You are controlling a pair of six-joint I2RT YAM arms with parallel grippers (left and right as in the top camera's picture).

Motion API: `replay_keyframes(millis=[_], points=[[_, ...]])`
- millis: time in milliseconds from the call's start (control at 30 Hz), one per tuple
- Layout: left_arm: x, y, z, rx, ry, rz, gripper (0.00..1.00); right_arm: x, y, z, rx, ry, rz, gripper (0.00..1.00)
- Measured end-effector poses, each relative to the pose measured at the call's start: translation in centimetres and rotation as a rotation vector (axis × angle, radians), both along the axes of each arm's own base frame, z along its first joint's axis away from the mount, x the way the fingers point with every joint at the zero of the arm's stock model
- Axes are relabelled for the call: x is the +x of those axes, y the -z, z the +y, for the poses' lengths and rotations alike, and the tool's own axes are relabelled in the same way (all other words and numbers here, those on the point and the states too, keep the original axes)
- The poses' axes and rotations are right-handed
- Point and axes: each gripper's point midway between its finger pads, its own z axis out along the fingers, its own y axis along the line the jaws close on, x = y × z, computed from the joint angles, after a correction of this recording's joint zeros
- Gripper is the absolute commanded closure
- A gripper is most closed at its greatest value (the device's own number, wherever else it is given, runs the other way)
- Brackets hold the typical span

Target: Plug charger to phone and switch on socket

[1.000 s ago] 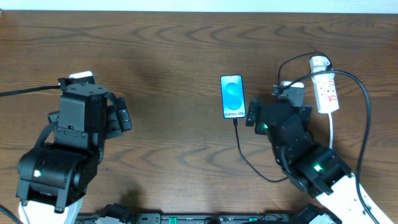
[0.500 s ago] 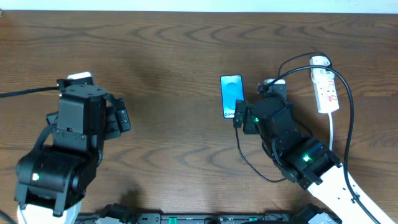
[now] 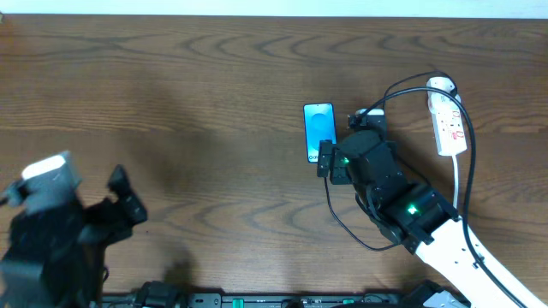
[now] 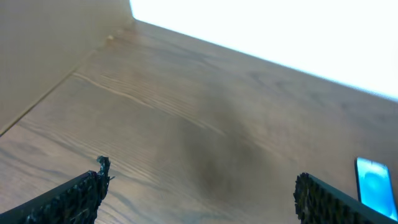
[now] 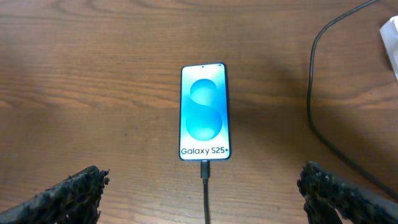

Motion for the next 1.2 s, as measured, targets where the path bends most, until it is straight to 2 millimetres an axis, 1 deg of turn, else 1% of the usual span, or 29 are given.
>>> replay_keyframes(millis=[100, 233, 367, 533, 667, 733, 867, 1033, 1100, 1133, 1200], points=[[-1.9, -0.8, 1.1, -0.008, -0.056, -0.063, 0.02, 0.1, 0.4, 0.1, -0.005, -0.001, 0.010, 0.05], [-5.0, -2.0, 2.1, -0.016, -0.115, -0.166, 0.02, 0.2, 0.4, 0.2, -0.003, -0.001, 0.008, 0.02], [-8.2, -2.9, 2.6, -0.021, -0.156, -0.272, 0.02, 0.2, 0.3, 0.3, 0.001, -0.004, 0.006, 0.02], [-11.8, -3.4, 2.8, -0.022, -0.192, -0.388, 0.02, 0.2, 0.3, 0.3, 0.003, -0.004, 0.005, 0.02], [-13.8, -3.6, 2.8, -0.026, -0.193, -0.455, 0.02, 0.2, 0.3, 0.3, 0.005, -0.001, 0.005, 0.01], [-14.4, -3.3, 2.7, -0.026, -0.193, -0.466, 0.02, 0.2, 0.3, 0.3, 0.015, 0.007, 0.007, 0.01], [-15.2, -1.7, 2.7, -0.023, -0.194, -0.413, 0.02, 0.2, 0.3, 0.3, 0.041, 0.030, 0.013, 0.01], [-16.0, 1.8, 2.7, -0.015, -0.195, -0.267, 0.02, 0.2, 0.3, 0.3, 0.054, 0.041, 0.015, 0.01], [-16.8, 3.3, 2.6, -0.011, -0.196, -0.208, 0.02, 0.2, 0.3, 0.3, 0.057, 0.043, 0.016, 0.01], [-17.6, 4.6, 2.6, -0.009, -0.196, -0.170, 0.02, 0.2, 0.3, 0.3, 0.058, 0.045, 0.016, 0.01], [-18.5, 5.4, 2.6, -0.006, -0.200, -0.163, 0.02, 0.2, 0.3, 0.3, 0.059, 0.045, 0.016, 0.01]])
